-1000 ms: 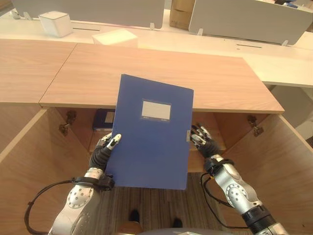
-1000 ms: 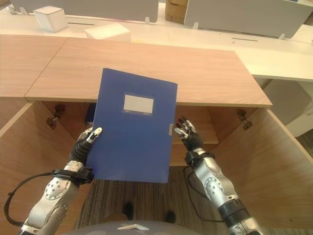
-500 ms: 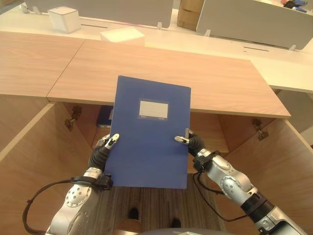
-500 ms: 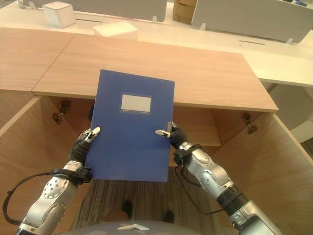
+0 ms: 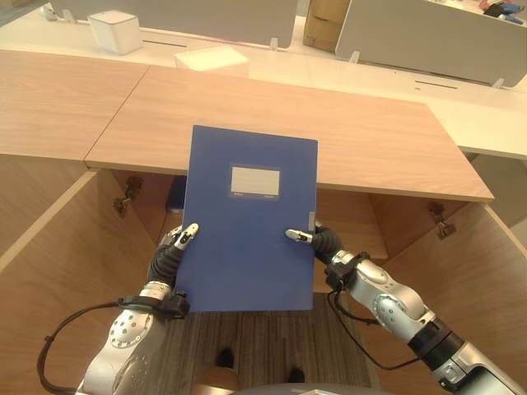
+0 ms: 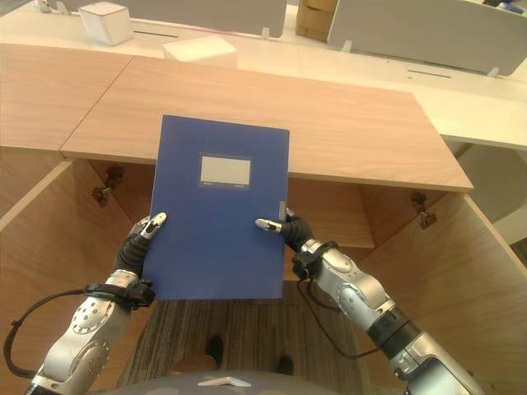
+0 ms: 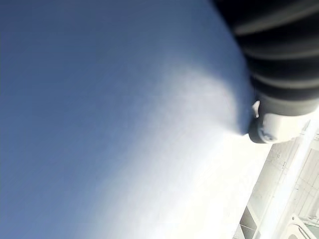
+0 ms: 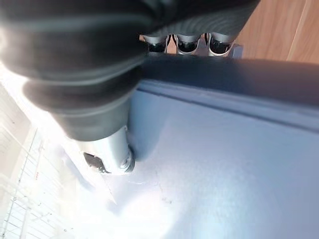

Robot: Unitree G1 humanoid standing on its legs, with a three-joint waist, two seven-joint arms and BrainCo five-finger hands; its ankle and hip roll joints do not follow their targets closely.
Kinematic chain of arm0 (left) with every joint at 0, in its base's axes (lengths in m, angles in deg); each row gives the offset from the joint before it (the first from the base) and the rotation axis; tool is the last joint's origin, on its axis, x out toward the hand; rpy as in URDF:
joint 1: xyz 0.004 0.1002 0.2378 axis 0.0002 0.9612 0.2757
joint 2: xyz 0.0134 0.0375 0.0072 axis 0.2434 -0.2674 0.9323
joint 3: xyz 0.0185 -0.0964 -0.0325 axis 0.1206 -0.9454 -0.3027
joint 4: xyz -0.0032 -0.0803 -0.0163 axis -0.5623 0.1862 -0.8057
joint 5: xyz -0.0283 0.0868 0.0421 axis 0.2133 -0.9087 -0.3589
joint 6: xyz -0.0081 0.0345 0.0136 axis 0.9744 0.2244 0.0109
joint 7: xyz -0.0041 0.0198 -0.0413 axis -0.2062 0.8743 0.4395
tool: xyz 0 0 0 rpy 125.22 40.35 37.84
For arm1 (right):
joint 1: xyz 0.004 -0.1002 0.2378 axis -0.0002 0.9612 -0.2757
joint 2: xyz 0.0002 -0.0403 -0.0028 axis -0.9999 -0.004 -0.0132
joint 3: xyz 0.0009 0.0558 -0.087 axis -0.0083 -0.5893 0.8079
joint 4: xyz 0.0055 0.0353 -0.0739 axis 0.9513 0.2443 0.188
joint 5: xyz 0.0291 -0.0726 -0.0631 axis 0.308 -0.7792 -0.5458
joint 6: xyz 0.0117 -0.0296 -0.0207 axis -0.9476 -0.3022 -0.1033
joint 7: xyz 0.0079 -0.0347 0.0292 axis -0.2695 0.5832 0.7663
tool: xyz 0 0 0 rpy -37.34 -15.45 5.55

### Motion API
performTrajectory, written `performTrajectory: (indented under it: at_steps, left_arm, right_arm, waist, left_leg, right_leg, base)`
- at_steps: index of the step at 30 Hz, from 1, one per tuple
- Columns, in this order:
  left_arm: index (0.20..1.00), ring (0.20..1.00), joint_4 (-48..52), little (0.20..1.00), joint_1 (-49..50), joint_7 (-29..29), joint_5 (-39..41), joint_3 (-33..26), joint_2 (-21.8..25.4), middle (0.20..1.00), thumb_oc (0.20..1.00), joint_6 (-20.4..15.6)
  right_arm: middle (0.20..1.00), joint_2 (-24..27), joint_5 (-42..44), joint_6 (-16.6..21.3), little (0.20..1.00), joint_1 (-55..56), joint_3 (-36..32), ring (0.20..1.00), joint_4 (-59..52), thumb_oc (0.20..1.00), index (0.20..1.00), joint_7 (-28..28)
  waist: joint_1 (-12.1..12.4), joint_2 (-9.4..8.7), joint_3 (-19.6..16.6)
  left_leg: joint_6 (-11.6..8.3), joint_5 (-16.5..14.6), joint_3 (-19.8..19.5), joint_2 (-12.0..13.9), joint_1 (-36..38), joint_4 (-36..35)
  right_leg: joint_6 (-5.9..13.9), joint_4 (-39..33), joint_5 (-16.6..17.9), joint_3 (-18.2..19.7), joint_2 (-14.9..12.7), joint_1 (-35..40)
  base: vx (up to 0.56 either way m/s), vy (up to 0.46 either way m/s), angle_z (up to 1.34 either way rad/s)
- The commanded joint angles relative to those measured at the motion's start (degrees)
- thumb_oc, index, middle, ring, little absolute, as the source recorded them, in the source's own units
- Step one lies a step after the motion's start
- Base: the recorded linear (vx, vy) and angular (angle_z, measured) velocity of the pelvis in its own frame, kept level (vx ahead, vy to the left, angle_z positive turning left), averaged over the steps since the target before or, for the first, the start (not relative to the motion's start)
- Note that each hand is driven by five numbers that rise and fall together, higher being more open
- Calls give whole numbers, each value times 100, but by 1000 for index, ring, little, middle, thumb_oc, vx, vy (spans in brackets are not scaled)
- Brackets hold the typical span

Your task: Put the empty folder in the office cabinet

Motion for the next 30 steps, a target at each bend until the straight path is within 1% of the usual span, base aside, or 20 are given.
performTrajectory:
  at_steps: [1, 8, 9, 10, 18, 20, 21, 22, 23, 24, 25, 26, 27, 28, 30]
  left_arm:
    - [200, 200, 342, 200, -563, 333, 167, 441, 48, 200, 200, -272]
    - [200, 200, 335, 200, -513, 325, 185, 392, 38, 200, 200, -256]
    - [495, 495, 315, 495, -511, 307, 177, 393, 33, 495, 495, -253]
    - [1000, 1000, 296, 1000, -512, 282, 159, 380, 37, 1000, 1000, -251]
    - [1000, 1000, 59, 1000, -480, 135, -183, 144, 96, 1000, 1000, -322]
    - [1000, 1000, 8, 1000, -407, 97, -316, -17, 99, 1000, 1000, -351]
    - [1000, 1000, -49, 1000, -301, 23, -594, -112, 105, 1000, 1000, -346]
    - [1000, 1000, -48, 1000, -298, 21, -598, -110, 103, 1000, 1000, -346]
    - [1000, 1000, 7, 1000, -251, -8, -690, -200, 126, 1000, 1000, -324]
    - [1000, 1000, 107, 1000, -154, 22, -737, -387, 194, 1000, 1000, -310]
    - [1000, 1000, 109, 1000, -153, 22, -737, -388, 194, 1000, 1000, -309]
    - [1000, 1000, 280, 1000, 399, 104, -730, -724, 103, 1000, 1000, -354]
    - [1000, 1000, 281, 1000, 401, 104, -730, -724, 103, 1000, 1000, -354]
    - [1000, 1000, -15, 1000, 352, 8, -900, -832, 197, 1000, 1000, -446]
    - [1000, 1000, -215, 1000, 338, -46, -1000, -994, 229, 1000, 1000, -439]
  right_arm:
    - [200, -397, -166, 340, 200, -394, 168, 200, -665, 200, 200, 292]
    - [200, -479, -212, 380, 200, -296, 99, 200, -714, 200, 200, 254]
    - [200, -481, -210, 392, 200, -274, 86, 200, -709, 200, 200, 242]
    - [200, -483, -220, 409, 200, -258, 66, 200, -701, 200, 200, 219]
    - [200, -449, -263, 465, 200, 51, -177, 200, -640, 200, 200, 217]
    - [200, -324, -309, 397, 200, 345, -256, 200, -647, 200, 200, 301]
    - [200, -244, -362, 259, 200, 617, -246, 200, -642, 200, 200, 410]
    - [200, -243, -363, 258, 200, 621, -246, 200, -644, 200, 200, 410]
    - [200, -221, -409, 138, 200, 783, -184, 200, -599, 200, 200, 457]
    - [200, -129, -438, 75, 200, 1080, -240, 200, -676, 200, 200, 525]
    - [200, -129, -438, 75, 200, 1081, -240, 200, -677, 200, 200, 525]
    - [200, 94, -469, 19, 200, 1674, -395, 200, -829, 200, 200, 682]
    - [200, 94, -469, 19, 200, 1676, -395, 200, -830, 200, 200, 681]
    - [200, 371, -488, -72, 200, 1931, -507, 200, -815, 200, 200, 822]
    - [200, 534, -534, -174, 200, 2083, -555, 200, -741, 200, 200, 976]
  waist:
    - [41, 106, -164]
    - [8, 121, -161]
    - [1, 122, -160]
    - [-5, 123, -157]
    - [-73, 125, -159]
    - [-102, 111, -157]
    - [-120, 104, -133]
    - [-121, 105, -136]
    - [-130, 107, -120]
    - [-154, 110, -95]
    - [-155, 110, -97]
    - [-167, 78, -53]
    - [-168, 78, -56]
    - [-198, 16, -14]
    - [-203, -24, 23]
  left_leg:
    - [153, -649, -540, -275, 7, -51]
    - [151, -659, -540, -264, 12, -51]
    - [150, -658, -536, -261, 13, -51]
    - [148, -659, -537, -258, 10, -51]
    - [125, -666, -508, -233, 15, -51]
    - [111, -666, -491, -224, 9, -51]
    - [99, -674, -467, -215, 2, -51]
    - [99, -674, -468, -214, 2, -51]
    - [89, -675, -452, -204, -8, -51]
    - [76, -671, -441, -189, -22, -51]
    - [76, -671, -441, -189, -22, -51]
    - [59, -668, -421, -167, -33, -51]
    - [58, -668, -421, -167, -34, -51]
    - [29, -664, -388, -145, -48, -51]
    - [6, -661, -350, -129, -55, -51]
  right_leg:
    - [340, 436, -249, -344, -174, -172]
    - [328, 465, -280, -331, -163, -185]
    - [326, 463, -282, -323, -161, -183]
    - [323, 461, -289, -324, -157, -181]
    - [294, 421, -318, -309, -116, -149]
    - [285, 378, -320, -325, -96, -138]
    - [284, 323, -308, -354, -81, -141]
    - [284, 321, -307, -355, -80, -140]
    - [279, 300, -300, -364, -61, -152]
    - [283, 277, -295, -365, -46, -158]
    - [283, 277, -295, -365, -46, -159]
    - [282, 218, -298, -391, -15, -151]
    - [282, 218, -298, -392, -15, -151]
    - [288, 165, -289, -389, 4, -157]
    - [282, 136, -290, -390, 20, -162]
  base:
    - [0, 0, 0]
    - [0, 0, 0]
    - [0, 0, 0]
    - [0, 0, 0]
    - [0, 0, 0]
    - [0, 0, 0]
    - [0, 0, 0]
    - [0, 0, 0]
    - [0, 0, 0]
    - [0, 0, 0]
    - [-34, -35, -2]
    - [0, 0, 0]
    - [-33, -51, -5]
    - [-19, -33, -3]
    - [-24, -46, 1]
